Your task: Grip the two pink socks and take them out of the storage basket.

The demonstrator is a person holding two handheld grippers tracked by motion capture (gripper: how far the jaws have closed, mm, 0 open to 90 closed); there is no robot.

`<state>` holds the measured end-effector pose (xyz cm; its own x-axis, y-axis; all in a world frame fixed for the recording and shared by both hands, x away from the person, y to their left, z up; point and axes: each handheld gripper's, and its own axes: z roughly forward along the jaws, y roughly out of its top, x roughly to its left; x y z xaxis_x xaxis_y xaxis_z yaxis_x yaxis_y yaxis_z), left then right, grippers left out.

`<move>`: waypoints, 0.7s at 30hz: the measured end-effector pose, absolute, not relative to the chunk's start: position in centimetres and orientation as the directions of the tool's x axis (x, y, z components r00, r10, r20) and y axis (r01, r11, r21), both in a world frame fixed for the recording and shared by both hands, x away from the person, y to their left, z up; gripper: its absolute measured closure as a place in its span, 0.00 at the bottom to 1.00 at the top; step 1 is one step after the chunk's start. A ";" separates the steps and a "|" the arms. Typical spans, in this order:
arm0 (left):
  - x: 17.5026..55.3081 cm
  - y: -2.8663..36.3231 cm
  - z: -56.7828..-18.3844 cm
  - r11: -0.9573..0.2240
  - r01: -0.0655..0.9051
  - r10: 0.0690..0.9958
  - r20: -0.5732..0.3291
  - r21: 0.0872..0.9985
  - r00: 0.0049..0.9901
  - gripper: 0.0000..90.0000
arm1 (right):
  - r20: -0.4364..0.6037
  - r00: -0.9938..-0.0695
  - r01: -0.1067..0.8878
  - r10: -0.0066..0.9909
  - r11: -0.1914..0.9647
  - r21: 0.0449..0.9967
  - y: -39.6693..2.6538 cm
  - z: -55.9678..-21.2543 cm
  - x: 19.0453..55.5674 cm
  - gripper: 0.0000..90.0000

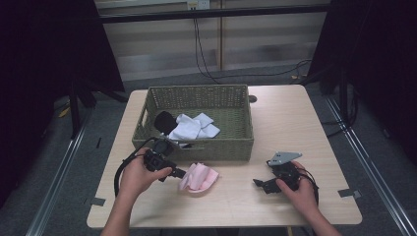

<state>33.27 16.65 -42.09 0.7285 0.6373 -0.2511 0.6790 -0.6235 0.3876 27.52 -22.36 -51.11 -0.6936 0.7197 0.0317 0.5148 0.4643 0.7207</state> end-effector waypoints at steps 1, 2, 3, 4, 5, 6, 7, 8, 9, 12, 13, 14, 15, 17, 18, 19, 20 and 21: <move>33.2 16.8 -42.6 -0.618 0.684 0.641 -0.255 0.388 0.724 0.52 | 0.032 -0.693 0.515 0.720 0.464 0.721 -22.4 -51.1 27.5 0.13; 33.2 16.8 -42.6 -0.618 0.684 0.641 -0.255 0.388 0.724 0.52 | 0.032 -0.693 0.515 0.720 0.464 0.721 -22.4 -51.1 27.5 0.13; 33.2 16.8 -42.9 -0.617 0.685 0.640 -0.258 0.387 0.723 0.52 | 0.032 -0.693 0.515 0.720 0.464 0.721 -22.4 -51.1 27.5 0.13; 33.2 16.9 -43.1 -0.615 0.687 0.642 -0.259 0.388 0.721 0.52 | 0.031 -0.694 0.514 0.720 0.464 0.721 -22.4 -51.1 27.5 0.13; 33.1 17.0 -43.6 -0.608 0.694 0.644 -0.272 0.386 0.715 0.52 | 0.032 -0.693 0.515 0.720 0.464 0.721 -22.4 -51.1 27.5 0.13; 33.1 17.0 -43.6 -0.608 0.694 0.644 -0.272 0.386 0.715 0.52 | 0.032 -0.693 0.515 0.720 0.464 0.721 -22.4 -51.1 27.5 0.13; 33.1 17.1 -43.8 -0.608 0.694 0.645 -0.269 0.387 0.715 0.52 | 0.032 -0.694 0.515 0.720 0.464 0.721 -22.4 -51.1 27.5 0.13; 33.1 17.1 -44.0 -0.609 0.692 0.643 -0.269 0.387 0.717 0.52 | 0.032 -0.693 0.515 0.720 0.464 0.721 -22.4 -51.1 27.5 0.13; 33.0 17.1 -44.2 -0.607 0.694 0.646 -0.268 0.387 0.715 0.52 | 0.032 -0.693 0.515 0.720 0.464 0.721 -22.4 -51.1 27.5 0.13; 32.9 17.3 -44.7 -0.605 0.690 0.646 -0.261 0.398 0.717 0.51 | 0.033 -0.693 0.516 0.721 0.463 0.721 -22.4 -51.1 27.5 0.13; 32.9 17.3 -44.8 -0.609 0.685 0.642 -0.258 0.400 0.722 0.51 | 0.033 -0.693 0.515 0.720 0.464 0.721 -22.4 -51.1 27.5 0.13; 32.8 17.3 -44.9 -0.607 0.684 0.645 -0.253 0.405 0.721 0.51 | 0.033 -0.693 0.515 0.720 0.464 0.721 -22.4 -51.1 27.5 0.13; 32.8 17.4 -45.1 -0.606 0.684 0.645 -0.253 0.407 0.722 0.51 | 0.032 -0.693 0.515 0.720 0.464 0.721 -22.4 -51.1 27.5 0.13; 32.6 17.5 -45.4 -0.611 0.676 0.638 -0.248 0.413 0.728 0.51 | 0.033 -0.693 0.516 0.720 0.463 0.721 -22.4 -51.1 27.5 0.13; 32.6 17.6 -45.5 -0.616 0.668 0.634 -0.240 0.417 0.735 0.51 | 0.032 -0.693 0.515 0.720 0.464 0.721 -22.4 -51.1 27.5 0.13; 32.4 17.6 -45.7 -0.613 0.661 0.631 -0.236 0.433 0.739 0.51 | 0.032 -0.693 0.515 0.720 0.464 0.721 -22.4 -51.1 27.5 0.13; 32.4 17.7 -45.7 -0.619 0.656 0.627 -0.231 0.431 0.744 0.51 | 0.032 -0.693 0.515 0.720 0.464 0.721 -22.4 -51.1 27.5 0.13; 32.3 17.8 -45.8 -0.617 0.654 0.628 -0.227 0.438 0.745 0.50 | 0.031 -0.694 0.514 0.719 0.464 0.721 -22.4 -51.1 27.5 0.13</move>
